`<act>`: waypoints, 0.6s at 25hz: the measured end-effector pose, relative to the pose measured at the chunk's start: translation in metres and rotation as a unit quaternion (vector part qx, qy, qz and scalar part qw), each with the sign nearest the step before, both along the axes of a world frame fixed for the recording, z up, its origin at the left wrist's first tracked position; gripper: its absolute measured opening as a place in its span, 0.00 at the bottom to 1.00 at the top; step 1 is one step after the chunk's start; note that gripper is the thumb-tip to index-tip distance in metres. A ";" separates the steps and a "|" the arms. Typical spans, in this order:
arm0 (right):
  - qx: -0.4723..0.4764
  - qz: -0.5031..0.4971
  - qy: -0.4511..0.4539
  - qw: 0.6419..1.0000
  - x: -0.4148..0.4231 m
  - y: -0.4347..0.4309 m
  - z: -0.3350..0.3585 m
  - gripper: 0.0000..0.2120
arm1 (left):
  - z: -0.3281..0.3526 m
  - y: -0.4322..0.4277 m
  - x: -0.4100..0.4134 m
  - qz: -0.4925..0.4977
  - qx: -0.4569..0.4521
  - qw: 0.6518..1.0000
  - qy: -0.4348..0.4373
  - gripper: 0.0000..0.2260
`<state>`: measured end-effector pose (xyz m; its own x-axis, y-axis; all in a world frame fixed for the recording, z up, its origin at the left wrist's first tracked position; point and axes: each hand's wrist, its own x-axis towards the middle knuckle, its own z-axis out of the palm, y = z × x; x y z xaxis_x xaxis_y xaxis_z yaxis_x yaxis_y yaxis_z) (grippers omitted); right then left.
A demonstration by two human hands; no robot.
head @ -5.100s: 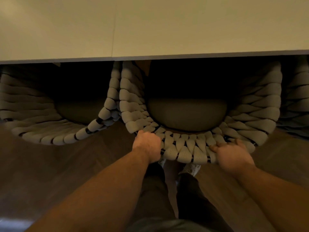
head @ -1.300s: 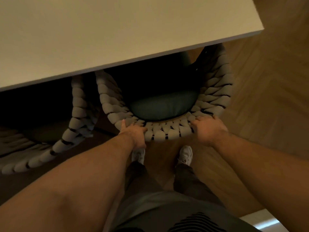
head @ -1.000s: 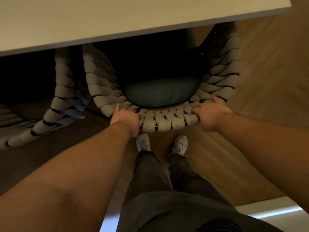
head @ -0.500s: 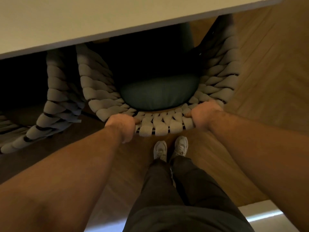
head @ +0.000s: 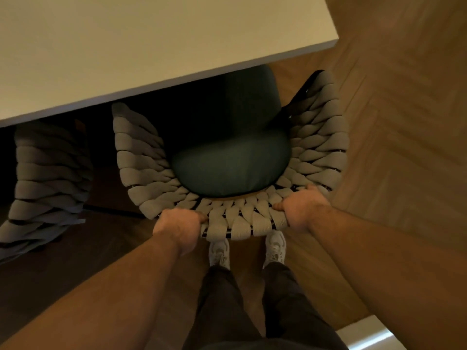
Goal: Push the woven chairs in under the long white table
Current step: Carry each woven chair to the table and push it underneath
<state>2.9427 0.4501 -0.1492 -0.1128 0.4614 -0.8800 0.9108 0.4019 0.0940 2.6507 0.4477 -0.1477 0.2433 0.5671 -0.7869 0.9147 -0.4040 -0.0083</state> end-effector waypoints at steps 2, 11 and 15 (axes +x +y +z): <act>0.017 0.009 0.014 1.000 0.010 0.013 0.000 0.27 | -0.003 0.011 0.008 0.001 0.011 1.000 0.011 0.28; 0.044 0.040 0.023 0.998 0.031 0.072 -0.006 0.20 | -0.015 0.046 0.034 0.056 0.009 0.998 0.040 0.33; 0.042 0.051 0.027 0.997 0.033 0.069 -0.001 0.20 | -0.008 0.045 0.038 0.060 0.008 0.997 0.043 0.33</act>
